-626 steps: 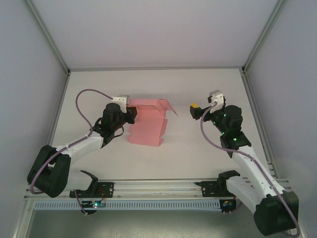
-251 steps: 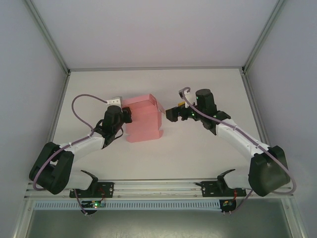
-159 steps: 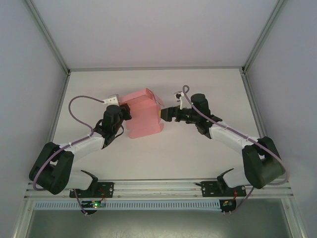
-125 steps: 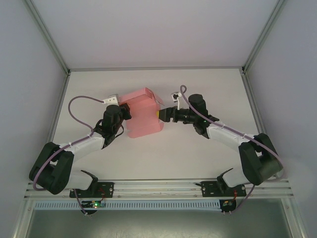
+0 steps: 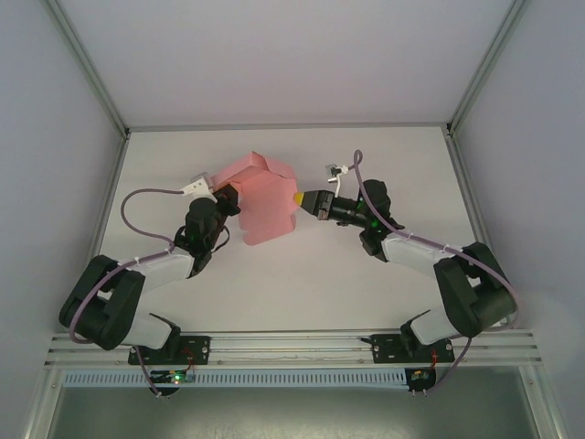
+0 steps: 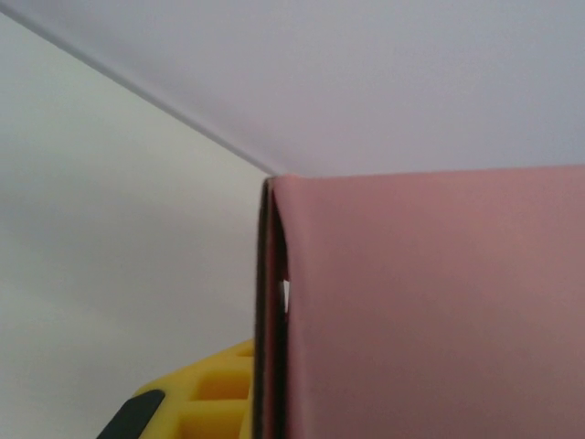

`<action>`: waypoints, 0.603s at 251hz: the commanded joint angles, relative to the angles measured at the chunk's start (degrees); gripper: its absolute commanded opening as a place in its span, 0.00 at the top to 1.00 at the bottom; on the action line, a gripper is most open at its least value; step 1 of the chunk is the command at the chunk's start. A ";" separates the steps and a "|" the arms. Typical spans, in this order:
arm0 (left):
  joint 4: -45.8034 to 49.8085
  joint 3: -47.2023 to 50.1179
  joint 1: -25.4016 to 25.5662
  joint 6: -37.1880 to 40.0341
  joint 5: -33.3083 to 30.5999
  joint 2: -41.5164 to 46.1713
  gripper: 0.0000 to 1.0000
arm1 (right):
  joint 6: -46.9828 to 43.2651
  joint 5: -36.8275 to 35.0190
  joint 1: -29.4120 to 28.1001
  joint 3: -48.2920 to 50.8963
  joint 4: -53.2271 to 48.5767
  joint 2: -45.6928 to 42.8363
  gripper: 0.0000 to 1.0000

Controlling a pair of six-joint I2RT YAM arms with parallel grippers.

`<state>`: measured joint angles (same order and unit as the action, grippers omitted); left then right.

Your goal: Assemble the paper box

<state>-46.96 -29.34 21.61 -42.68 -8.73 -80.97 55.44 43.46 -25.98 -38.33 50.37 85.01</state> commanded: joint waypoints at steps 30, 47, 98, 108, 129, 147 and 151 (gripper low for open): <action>-5.06 -1.09 -0.98 -0.09 3.38 -0.40 1.00 | 7.46 5.85 1.28 -1.49 10.43 2.53 0.88; -3.94 -0.77 -1.04 1.72 4.28 1.16 1.00 | 1.10 4.99 3.53 -1.47 0.93 0.31 0.73; 6.40 -1.32 -1.04 10.51 10.56 6.70 1.00 | -25.25 -6.96 9.03 -1.85 -32.96 -13.70 0.22; 9.23 -1.84 -1.04 12.27 12.06 7.51 1.00 | -26.92 -7.05 10.07 -1.28 -34.07 -16.31 0.14; 11.87 -1.15 -1.04 13.75 13.62 8.83 1.00 | -29.42 -8.02 13.00 0.30 -34.40 -21.20 0.02; 12.44 -0.45 -1.05 15.34 16.72 9.49 1.00 | -32.73 -9.77 14.78 -0.01 -35.87 -23.58 0.02; 12.62 -0.35 -1.00 15.78 17.60 9.63 1.00 | -33.95 -10.15 14.81 -0.28 -36.57 -23.86 0.02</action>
<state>-38.94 -29.58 20.88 -32.69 2.76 -72.97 32.45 37.47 -13.37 -38.72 20.82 64.51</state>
